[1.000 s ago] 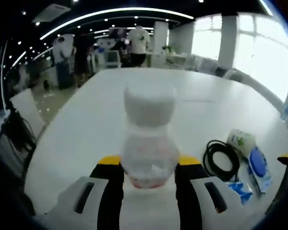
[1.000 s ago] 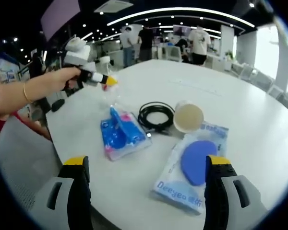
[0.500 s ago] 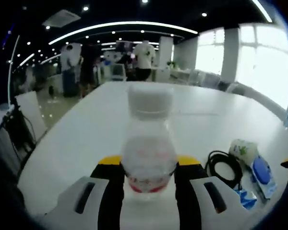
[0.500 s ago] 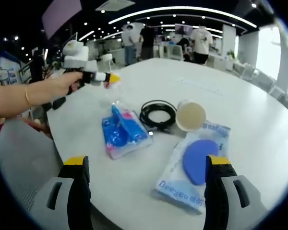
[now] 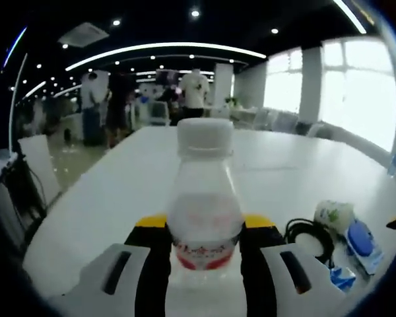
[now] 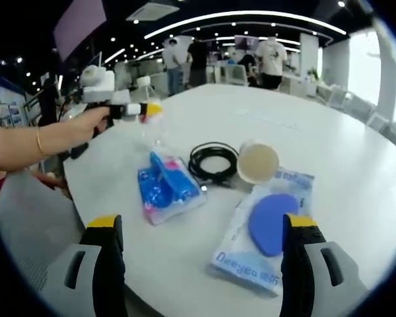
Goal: Arrange the tabletop items into an orderly group along one side of the table until the central work area is clear of visible clutter.
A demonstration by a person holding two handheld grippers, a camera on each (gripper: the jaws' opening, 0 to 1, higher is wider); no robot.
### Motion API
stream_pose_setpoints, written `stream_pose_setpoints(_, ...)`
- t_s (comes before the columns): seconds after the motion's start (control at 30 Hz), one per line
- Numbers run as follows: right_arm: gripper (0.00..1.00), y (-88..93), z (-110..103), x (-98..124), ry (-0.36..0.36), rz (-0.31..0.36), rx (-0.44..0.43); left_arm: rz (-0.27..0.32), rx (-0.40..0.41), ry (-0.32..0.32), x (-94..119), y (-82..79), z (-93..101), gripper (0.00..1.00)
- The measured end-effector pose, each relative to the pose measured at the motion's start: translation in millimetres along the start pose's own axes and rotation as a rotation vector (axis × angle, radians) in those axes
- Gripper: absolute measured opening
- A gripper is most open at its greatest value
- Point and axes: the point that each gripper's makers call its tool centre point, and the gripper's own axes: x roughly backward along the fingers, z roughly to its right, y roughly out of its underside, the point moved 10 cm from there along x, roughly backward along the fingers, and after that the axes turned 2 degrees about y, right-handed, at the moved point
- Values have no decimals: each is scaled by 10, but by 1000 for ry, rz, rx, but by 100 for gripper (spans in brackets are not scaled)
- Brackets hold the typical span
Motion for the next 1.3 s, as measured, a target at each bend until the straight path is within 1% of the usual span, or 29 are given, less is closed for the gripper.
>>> stream_pose_setpoints(0.13, 99, 12, 8, -9, 0, -6, -9, 10, -5, -9, -46, -29, -38, 36)
stream_pose_setpoints(0.23, 99, 18, 20, -12, 5, -9, -15, 16, -45, -11, -111, -72, -73, 37)
stream_pose_setpoints(0.27, 99, 20, 21, -15, 5, -9, -18, 16, -42, -12, -104, -74, -53, 37)
stream_pose_setpoints(0.47, 100, 42, 38, -15, 6, -17, -36, 39, -18, -43, -235, -176, -154, 37)
stream_pose_setpoints(0.6, 100, -27, 25, 16, 1, 32, -27, 47, -6, -61, -362, -236, -262, 37)
stream_pose_setpoints(0.77, 100, -49, 29, 24, 1, 55, -27, 44, 11, -62, -511, -239, -374, 37)
stream_pose_setpoints(0.97, 100, -34, -4, -5, -13, 42, -21, 52, 2, -75, -624, -276, -500, 37)
stream_pose_setpoints(1.0, 100, -32, -7, -10, -16, 41, -19, 72, -15, -74, -644, -294, -523, 37)
stream_pose_setpoints(1.03, 100, -29, -9, -14, -19, 38, -19, 69, -15, -72, -653, -296, -533, 37)
stream_pose_setpoints(1.07, 100, -24, -14, -19, -22, 34, -18, 81, -16, -61, -679, -302, -550, 37)
stream_pose_setpoints(1.23, 100, -9, -16, -31, -22, 23, -11, 72, -34, -71, -778, -295, -607, 37)
stream_pose_setpoints(1.3, 100, 1, -11, -37, -20, 16, -6, 66, -35, -86, -808, -289, -629, 37)
